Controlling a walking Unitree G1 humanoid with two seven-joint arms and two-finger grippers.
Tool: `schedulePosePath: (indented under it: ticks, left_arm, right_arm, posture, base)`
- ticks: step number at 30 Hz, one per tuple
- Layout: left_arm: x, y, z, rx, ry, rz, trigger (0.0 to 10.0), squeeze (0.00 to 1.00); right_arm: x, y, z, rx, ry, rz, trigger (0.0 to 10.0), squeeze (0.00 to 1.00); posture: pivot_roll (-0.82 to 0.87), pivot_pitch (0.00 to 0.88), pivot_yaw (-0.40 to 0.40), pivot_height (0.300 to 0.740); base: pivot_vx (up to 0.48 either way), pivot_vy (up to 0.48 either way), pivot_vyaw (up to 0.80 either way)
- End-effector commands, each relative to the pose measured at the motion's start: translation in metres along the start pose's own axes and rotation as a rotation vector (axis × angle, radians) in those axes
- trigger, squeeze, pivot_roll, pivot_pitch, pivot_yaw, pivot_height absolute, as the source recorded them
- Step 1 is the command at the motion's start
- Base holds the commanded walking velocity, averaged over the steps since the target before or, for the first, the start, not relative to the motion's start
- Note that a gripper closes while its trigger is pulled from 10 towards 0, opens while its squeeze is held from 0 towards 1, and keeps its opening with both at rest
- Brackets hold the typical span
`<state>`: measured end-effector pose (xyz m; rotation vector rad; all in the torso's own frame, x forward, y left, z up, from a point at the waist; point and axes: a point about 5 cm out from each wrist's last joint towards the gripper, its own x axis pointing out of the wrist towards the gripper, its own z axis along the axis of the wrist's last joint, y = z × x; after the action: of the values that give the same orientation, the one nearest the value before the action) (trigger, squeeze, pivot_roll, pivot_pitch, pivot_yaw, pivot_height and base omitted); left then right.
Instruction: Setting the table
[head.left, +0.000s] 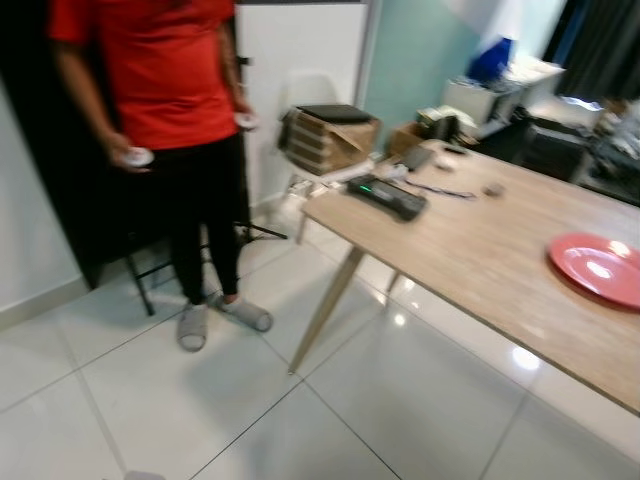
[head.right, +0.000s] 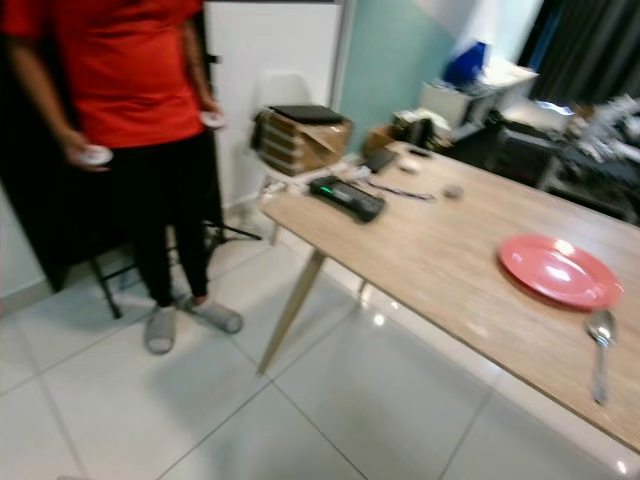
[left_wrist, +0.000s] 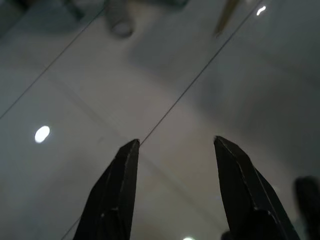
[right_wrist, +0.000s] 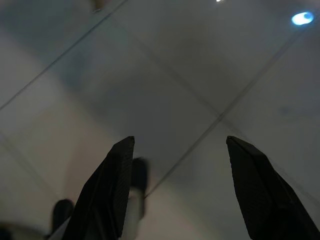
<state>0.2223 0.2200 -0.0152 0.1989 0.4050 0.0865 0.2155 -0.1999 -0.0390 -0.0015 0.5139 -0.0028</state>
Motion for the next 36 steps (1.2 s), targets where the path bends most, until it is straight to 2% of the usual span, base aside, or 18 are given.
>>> schedulePosePath:
  ticks: [1,18,24,25,26,27,28,29,32,33,34,35,36]
  left_arm:
    - [-0.007,0.001,-0.014,-0.003,0.049,0.003,10.0,0.00]
    - [-0.006,0.003,-0.011,-0.009,0.041,0.010,10.0,0.00]
    - [-0.001,0.009,0.012,-0.051,-0.040,0.025,10.0,0.00]
    - [0.001,0.014,0.031,-0.062,-0.109,0.033,10.0,0.00]
    - [0.001,0.015,0.040,-0.064,-0.138,0.035,10.0,0.00]
    - [0.001,0.015,0.040,-0.064,-0.138,0.035,10.0,0.00]
    - [0.001,0.020,0.063,-0.075,-0.212,0.036,10.0,0.00]
    - [0.001,0.020,0.063,-0.075,-0.212,0.036,10.0,0.00]
    - [0.000,0.028,0.099,-0.094,-0.324,0.052,10.0,0.00]
    - [0.000,0.028,0.099,-0.094,-0.324,0.052,10.0,0.00]
    - [0.000,0.031,0.108,-0.099,-0.351,0.059,10.0,0.00]
    - [0.001,0.034,0.132,-0.102,-0.421,0.076,10.0,0.00]
    - [0.001,0.034,0.132,-0.102,-0.421,0.076,10.0,0.00]
  right_arm:
    - [-0.004,-0.002,-0.007,0.019,0.021,-0.013,10.0,0.00]
    - [-0.002,-0.006,-0.003,0.032,0.002,-0.034,10.0,0.00]
    - [0.003,-0.012,0.020,0.054,-0.088,-0.058,10.0,0.00]
    - [0.006,-0.013,0.036,0.065,-0.150,-0.061,10.0,0.00]
    - [0.007,-0.013,0.044,0.069,-0.175,-0.062,10.0,0.00]
    - [0.007,-0.013,0.044,0.069,-0.175,-0.062,10.0,0.00]
    - [0.010,-0.013,0.064,0.081,-0.245,-0.063,10.0,0.00]
    - [0.010,-0.013,0.064,0.081,-0.245,-0.063,10.0,0.00]
    - [0.011,-0.011,0.104,0.103,-0.375,-0.063,10.0,0.00]
    - [0.011,-0.011,0.104,0.103,-0.375,-0.063,10.0,0.00]
    - [0.011,-0.010,0.115,0.113,-0.412,-0.064,10.0,0.00]
    - [0.009,-0.006,0.149,0.159,-0.515,-0.070,10.0,0.00]
    - [0.009,-0.006,0.149,0.159,-0.515,-0.070,10.0,0.00]
  posture:
    - [0.04,0.145,0.047,0.740]
    - [0.04,0.148,0.050,0.740]
    - [0.04,0.149,0.051,0.740]
    - [0.04,0.149,0.054,0.740]
    - [0.04,0.149,0.054,0.740]
    - [0.04,0.149,0.054,0.740]
    - [0.04,0.150,0.054,0.740]
    - [0.04,0.150,0.054,0.740]
    - [0.05,0.150,0.055,0.740]
    - [0.05,0.150,0.055,0.740]
    - [0.05,0.148,0.055,0.740]
    - [0.05,0.148,0.054,0.740]
    - [0.05,0.148,0.054,0.740]
  base:
    - [0.000,0.000,-0.77]
    - [0.000,0.000,-0.77]
    - [0.000,0.000,-0.77]
    - [0.000,0.000,-0.77]
    - [0.000,0.000,-0.77]
    - [0.000,0.000,-0.77]
    - [0.000,0.000,-0.77]
    - [0.000,0.000,-0.77]
    - [0.000,0.000,-0.77]
    - [0.000,0.000,-0.77]
    - [0.000,0.000,-0.77]
    - [0.000,0.000,-0.78]
    - [0.000,0.000,-0.78]
